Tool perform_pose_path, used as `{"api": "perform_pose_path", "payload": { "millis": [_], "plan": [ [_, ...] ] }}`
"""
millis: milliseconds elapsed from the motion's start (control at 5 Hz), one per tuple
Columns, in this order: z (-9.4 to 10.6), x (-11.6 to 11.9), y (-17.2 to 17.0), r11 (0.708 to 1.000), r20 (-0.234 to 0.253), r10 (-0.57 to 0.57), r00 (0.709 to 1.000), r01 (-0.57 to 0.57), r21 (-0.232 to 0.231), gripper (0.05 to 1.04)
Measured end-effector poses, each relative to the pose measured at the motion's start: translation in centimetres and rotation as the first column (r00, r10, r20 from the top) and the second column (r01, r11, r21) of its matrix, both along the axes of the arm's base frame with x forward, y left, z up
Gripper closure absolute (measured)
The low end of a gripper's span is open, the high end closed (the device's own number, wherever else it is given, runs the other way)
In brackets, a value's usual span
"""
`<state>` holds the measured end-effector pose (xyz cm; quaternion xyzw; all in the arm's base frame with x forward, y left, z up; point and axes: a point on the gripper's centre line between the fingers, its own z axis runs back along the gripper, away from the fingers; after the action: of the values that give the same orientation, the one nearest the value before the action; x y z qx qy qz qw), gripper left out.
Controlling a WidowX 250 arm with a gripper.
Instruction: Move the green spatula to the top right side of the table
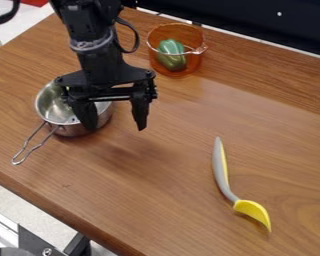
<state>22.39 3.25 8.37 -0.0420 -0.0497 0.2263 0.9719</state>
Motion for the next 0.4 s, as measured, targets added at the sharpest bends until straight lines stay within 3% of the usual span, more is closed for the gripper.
{"api": "perform_pose_path", "payload": {
  "millis": [200, 400],
  "plan": [
    [-0.4, -0.3, -0.1, 1.000, -0.021, -0.001, 1.000, 0.001, -0.008, 0.084],
    [0.6, -0.4, 1.1, 0.999, -0.017, 0.023, 1.000, -0.024, -0.034, 0.083]
  ]
}}
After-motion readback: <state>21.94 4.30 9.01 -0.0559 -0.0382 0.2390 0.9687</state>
